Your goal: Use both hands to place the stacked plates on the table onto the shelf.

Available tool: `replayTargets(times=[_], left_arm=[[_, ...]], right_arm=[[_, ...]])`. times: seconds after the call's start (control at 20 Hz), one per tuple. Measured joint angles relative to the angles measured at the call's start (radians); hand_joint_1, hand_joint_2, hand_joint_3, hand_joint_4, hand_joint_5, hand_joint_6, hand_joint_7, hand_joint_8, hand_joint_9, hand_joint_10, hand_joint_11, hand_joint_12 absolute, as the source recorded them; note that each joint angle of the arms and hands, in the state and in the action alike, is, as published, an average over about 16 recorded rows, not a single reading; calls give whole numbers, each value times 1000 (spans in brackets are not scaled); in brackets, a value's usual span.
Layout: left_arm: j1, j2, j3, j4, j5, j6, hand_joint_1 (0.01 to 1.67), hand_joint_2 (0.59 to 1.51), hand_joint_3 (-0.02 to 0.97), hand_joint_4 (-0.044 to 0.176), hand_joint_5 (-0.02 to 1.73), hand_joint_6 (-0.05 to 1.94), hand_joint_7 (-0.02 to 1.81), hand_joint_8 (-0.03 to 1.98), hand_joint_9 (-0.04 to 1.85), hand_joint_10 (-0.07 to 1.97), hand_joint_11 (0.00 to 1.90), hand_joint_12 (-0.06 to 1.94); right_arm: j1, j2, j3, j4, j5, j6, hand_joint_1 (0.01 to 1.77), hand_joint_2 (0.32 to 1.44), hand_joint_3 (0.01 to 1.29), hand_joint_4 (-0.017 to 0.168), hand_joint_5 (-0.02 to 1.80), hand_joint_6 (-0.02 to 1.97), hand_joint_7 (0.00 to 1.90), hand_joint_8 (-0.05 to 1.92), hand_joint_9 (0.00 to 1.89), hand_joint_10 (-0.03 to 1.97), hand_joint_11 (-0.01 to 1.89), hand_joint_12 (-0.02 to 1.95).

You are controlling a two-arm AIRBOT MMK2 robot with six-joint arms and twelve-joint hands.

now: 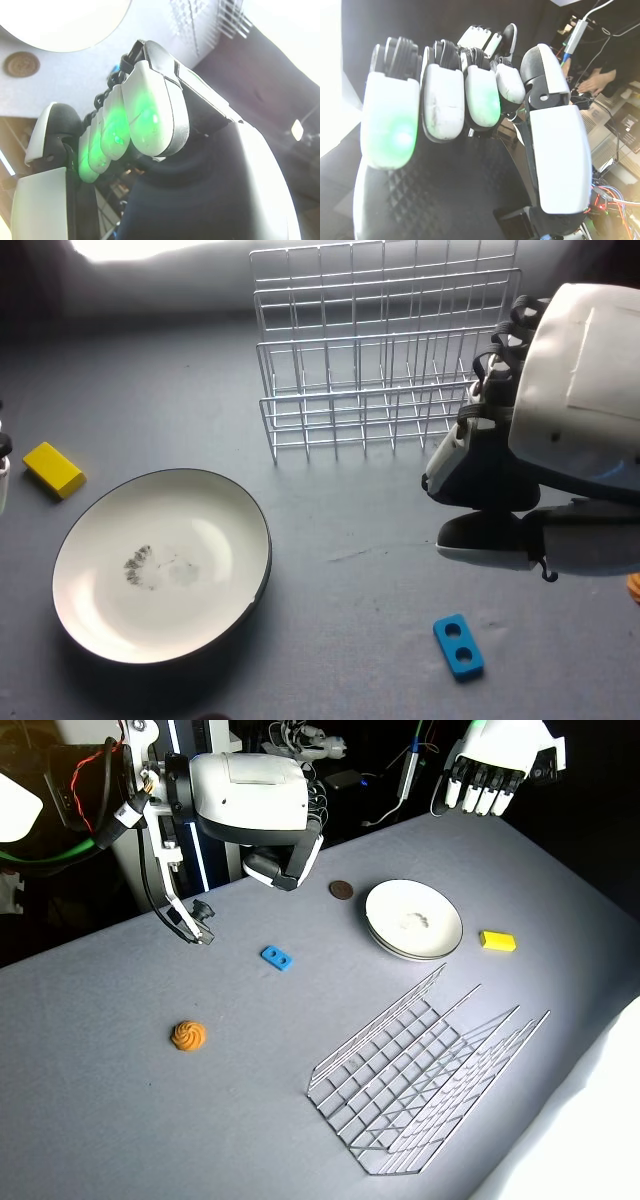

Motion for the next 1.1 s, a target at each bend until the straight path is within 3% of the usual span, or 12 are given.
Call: replayTargets(times=[0.2, 0.4, 0.55, 0.65, 0.8, 1.1], left_arm=[[0, -1, -2, 15, -3, 0, 280, 1143, 31, 42, 660, 688, 646, 704, 649, 690, 719, 712], [0, -1, -4, 33, -7, 0, 212, 1148, 28, 31, 515, 507, 497, 522, 484, 513, 539, 527], [0, -2, -6, 59, -18, 0, 78, 1150, 26, 5, 264, 190, 242, 210, 215, 201, 254, 209], [-1, -5, -5, 77, -30, 0, 19, 1158, 17, 0, 139, 23, 114, 39, 72, 28, 92, 34], [3, -12, 5, 97, -58, 1, 17, 1161, 20, 4, 111, 1, 101, 12, 40, 7, 24, 14], [56, -52, 62, 105, -136, 14, 19, 1162, 20, 6, 124, 0, 132, 15, 76, 5, 24, 52]], right_arm=[[-1, 0, 0, 0, 1, -2, 296, 1188, 31, 40, 538, 817, 715, 737, 775, 756, 852, 717], [-1, 0, -1, 0, 0, -3, 231, 1194, 31, 30, 404, 610, 535, 550, 578, 563, 634, 529], [-2, 0, -1, 0, 0, -4, 106, 1203, 33, 5, 193, 287, 273, 239, 298, 247, 330, 214], [-2, 0, -2, 0, 0, -3, 46, 1211, 31, -2, 77, 99, 118, 66, 129, 70, 154, 56], [-2, -1, -3, 4, 0, -1, 41, 1215, 29, 3, 36, 24, 35, 13, 31, 12, 25, 68], [-2, -20, -5, 61, -3, -19, 47, 1225, 29, 1, 69, 20, 68, 13, 64, 9, 19, 204]])
